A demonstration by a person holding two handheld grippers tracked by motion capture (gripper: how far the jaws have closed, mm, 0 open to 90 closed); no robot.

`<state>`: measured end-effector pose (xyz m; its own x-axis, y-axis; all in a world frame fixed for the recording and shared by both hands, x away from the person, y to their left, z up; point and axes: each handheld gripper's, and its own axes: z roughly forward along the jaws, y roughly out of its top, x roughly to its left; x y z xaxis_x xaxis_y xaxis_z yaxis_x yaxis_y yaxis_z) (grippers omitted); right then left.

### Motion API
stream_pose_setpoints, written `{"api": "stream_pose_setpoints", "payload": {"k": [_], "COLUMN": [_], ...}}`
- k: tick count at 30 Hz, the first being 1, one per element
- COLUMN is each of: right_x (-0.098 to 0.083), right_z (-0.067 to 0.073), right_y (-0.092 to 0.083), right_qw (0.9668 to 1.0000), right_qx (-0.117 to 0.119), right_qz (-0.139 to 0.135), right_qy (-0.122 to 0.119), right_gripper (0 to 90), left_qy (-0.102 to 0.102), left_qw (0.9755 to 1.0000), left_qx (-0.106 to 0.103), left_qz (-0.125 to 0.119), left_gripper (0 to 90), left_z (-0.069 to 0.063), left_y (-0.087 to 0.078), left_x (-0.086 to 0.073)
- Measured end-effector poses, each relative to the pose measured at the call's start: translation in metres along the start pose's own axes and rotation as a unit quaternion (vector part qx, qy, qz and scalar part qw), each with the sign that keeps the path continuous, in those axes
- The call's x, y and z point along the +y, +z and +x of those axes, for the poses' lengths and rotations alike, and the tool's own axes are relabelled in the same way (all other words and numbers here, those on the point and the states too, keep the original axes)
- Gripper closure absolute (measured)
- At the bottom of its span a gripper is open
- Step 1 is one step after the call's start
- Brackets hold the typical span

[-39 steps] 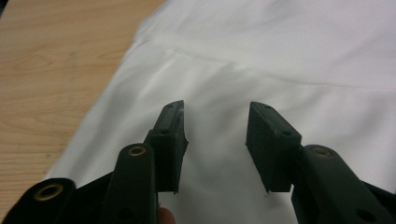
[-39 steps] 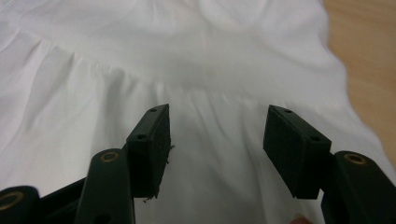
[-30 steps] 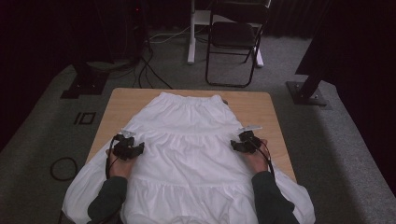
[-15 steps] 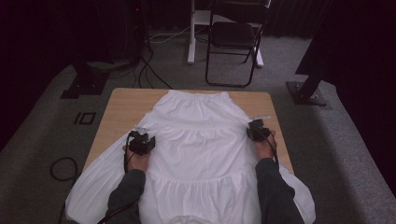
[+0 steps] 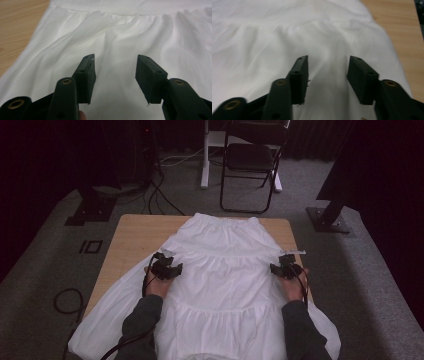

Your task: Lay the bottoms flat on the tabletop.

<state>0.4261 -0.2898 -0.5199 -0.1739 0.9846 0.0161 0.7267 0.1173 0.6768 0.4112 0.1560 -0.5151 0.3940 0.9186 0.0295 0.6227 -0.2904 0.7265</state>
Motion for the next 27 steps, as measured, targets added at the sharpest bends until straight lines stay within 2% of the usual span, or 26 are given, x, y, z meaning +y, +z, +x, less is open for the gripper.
{"api": "stream_pose_setpoints", "payload": {"k": [4,8,9,10,11,12,13,14,16,18,21,24,25,27], "right_x": [-0.026,-0.05,-0.054,-0.056,-0.056,-0.056,-0.055,-0.052,-0.046,-0.041,-0.03,-0.018,-0.018,-0.007], "right_z": [0.005,0.005,0.007,0.008,0.009,0.009,0.01,0.013,0.017,0.02,0.023,0.03,0.03,0.038], "right_y": [-0.02,-0.026,-0.025,-0.025,-0.025,-0.025,-0.025,-0.022,-0.016,-0.011,0.0,0.011,0.011,0.021], "right_qw": [0.9999,0.9997,0.9998,1.0,0.9999,0.9999,0.9998,0.9998,0.9997,0.9998,0.9998,0.9997,0.9997,0.9992], "right_qx": [0.009,0.019,0.014,0.006,0.011,0.011,0.014,0.012,0.004,-0.001,0.003,0.01,0.01,0.028], "right_qz": [0.002,0.004,0.005,-0.003,-0.007,-0.007,-0.008,-0.01,-0.012,-0.015,-0.02,-0.019,-0.019,-0.018], "right_qy": [-0.007,0.014,0.01,0.003,-0.003,-0.003,-0.006,-0.015,-0.02,-0.016,-0.006,-0.015,-0.015,-0.023], "right_gripper": [45.4,44.6,45.7,50.8,64.0,64.0,72.2,81.6,83.9,84.0,84.0,83.9,83.9,83.2], "left_qy": [0.012,0.003,0.001,-0.007,-0.007,-0.007,-0.007,0.005,0.023,0.024,0.014,0.006,0.006,-0.014], "left_qw": [0.9999,0.9998,0.9997,0.9999,0.9999,0.9999,0.9999,0.9989,0.9964,0.9946,0.9934,0.9919,0.9919,0.9898], "left_qx": [0.003,0.004,0.0,-0.005,0.005,0.005,0.005,0.042,0.078,0.095,0.108,0.122,0.122,0.138], "left_qz": [0.007,0.021,0.024,0.013,0.012,0.012,0.012,0.021,0.026,0.032,0.035,0.036,0.036,0.032], "left_gripper": [47.8,48.3,50.4,54.9,61.1,68.9,68.9,75.8,81.1,83.1,83.4,83.5,83.6,84.4], "left_z": [0.006,0.01,0.01,0.011,0.012,0.012,0.012,0.013,0.014,0.019,0.031,0.045,0.045,0.061], "left_y": [-0.01,0.001,0.006,0.008,0.01,0.01,0.01,0.017,0.023,0.028,0.032,0.032,0.032,0.027], "left_x": [-0.015,-0.025,-0.026,-0.026,-0.024,-0.024,-0.024,-0.016,-0.01,-0.005,-0.001,-0.002,-0.002,-0.009]}}
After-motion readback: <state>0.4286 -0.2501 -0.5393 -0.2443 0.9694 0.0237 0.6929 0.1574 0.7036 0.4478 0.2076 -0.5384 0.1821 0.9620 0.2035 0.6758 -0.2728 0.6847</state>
